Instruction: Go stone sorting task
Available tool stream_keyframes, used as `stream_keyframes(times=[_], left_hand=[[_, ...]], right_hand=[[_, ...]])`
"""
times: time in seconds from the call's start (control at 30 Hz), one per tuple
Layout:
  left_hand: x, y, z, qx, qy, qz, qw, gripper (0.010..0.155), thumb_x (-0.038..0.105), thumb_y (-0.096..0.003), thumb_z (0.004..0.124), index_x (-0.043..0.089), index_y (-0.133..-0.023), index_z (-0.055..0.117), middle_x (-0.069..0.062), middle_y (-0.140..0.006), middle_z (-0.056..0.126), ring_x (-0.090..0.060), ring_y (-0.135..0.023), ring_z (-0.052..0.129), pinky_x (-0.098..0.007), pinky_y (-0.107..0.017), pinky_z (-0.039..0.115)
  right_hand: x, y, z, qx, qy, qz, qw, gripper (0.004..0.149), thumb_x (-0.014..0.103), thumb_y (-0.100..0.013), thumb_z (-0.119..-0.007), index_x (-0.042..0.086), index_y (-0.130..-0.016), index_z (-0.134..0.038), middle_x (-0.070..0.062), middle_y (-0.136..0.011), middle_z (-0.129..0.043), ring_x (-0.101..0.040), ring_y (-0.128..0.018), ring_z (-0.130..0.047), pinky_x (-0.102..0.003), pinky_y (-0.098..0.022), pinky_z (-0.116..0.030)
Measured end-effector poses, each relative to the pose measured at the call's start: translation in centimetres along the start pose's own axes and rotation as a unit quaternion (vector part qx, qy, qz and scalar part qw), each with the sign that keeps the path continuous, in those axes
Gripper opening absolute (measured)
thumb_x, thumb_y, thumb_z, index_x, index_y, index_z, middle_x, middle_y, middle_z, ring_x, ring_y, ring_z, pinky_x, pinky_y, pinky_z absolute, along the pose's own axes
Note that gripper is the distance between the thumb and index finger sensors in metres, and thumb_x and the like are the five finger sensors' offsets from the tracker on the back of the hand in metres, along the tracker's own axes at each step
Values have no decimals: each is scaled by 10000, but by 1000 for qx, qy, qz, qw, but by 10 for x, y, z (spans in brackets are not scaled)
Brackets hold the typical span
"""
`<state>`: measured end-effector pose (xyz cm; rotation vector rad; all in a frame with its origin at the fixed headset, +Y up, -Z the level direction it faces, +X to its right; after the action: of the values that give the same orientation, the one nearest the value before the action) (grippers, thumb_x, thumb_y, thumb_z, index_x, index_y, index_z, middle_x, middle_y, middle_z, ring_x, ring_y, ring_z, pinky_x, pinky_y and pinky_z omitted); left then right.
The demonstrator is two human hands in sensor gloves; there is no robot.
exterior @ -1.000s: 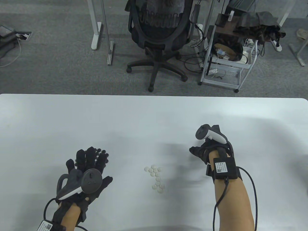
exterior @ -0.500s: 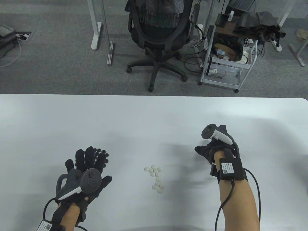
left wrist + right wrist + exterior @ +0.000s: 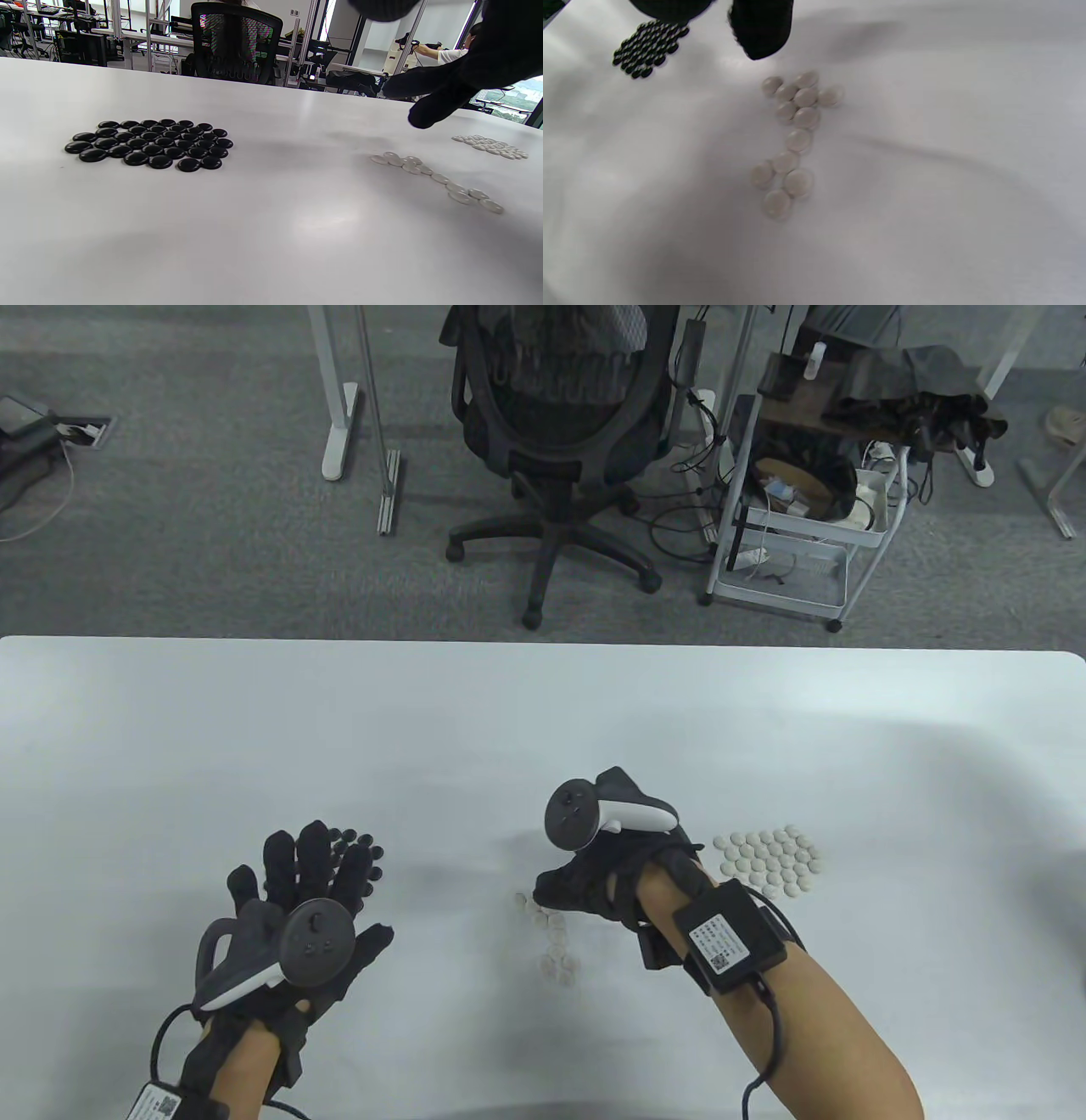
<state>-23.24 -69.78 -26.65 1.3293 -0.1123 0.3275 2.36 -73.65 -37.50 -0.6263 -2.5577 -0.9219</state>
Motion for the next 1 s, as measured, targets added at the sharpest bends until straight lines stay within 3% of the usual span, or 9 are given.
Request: stream_keyframes(times=[0.3,0.5,0.73,1.0], left_hand=[[-1,1,-2,4,5,4,1000,774,509,-633,489,109,-1182,117,-363,-1124,-132,-627,-921,-135,-851,-555,28],[-3,2,-2,5,9,2,1000,773,509,-634,489,111,-1181,115,-363,-1121,-136,-627,-916,-141,-850,-555,25],[-4,0,-1,6,14,5,1000,770,508,-634,490,112,-1184,125,-365,-1126,-129,-628,-921,-136,-850,-555,27],[-8,-4,3,-2,9,-6,1000,768,507,-635,491,114,-1184,127,-361,-1120,-138,-621,-905,-152,-844,-551,18]], right_hand=[[12,-42,-17,22,18,-18,999,626,513,-546,-495,243,-1111,-528,-230,-1085,50,-549,-875,134,-812,-544,-36],[-8,-51,-1,5,-15,-60,998,628,521,-538,-485,264,-1110,-519,-224,-1087,47,-542,-879,135,-811,-549,-32],[-91,-24,13,-3,-78,-161,984,627,525,-533,-474,269,-1101,-546,-226,-1093,24,-548,-885,123,-816,-549,-42],[-158,17,3,-12,-132,-230,964,623,524,-533,-477,264,-1088,-588,-224,-1103,-3,-550,-893,99,-819,-553,-51]])
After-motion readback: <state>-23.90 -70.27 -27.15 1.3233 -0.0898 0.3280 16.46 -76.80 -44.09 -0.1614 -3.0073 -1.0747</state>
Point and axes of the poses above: the tracker on the back of each hand, its own x axis roughly to the thumb side, its own y axis roughly from the fingertips to the wrist, z = x × y, the point moved 3 cm from there along -y, roughly from the wrist to the fingertips
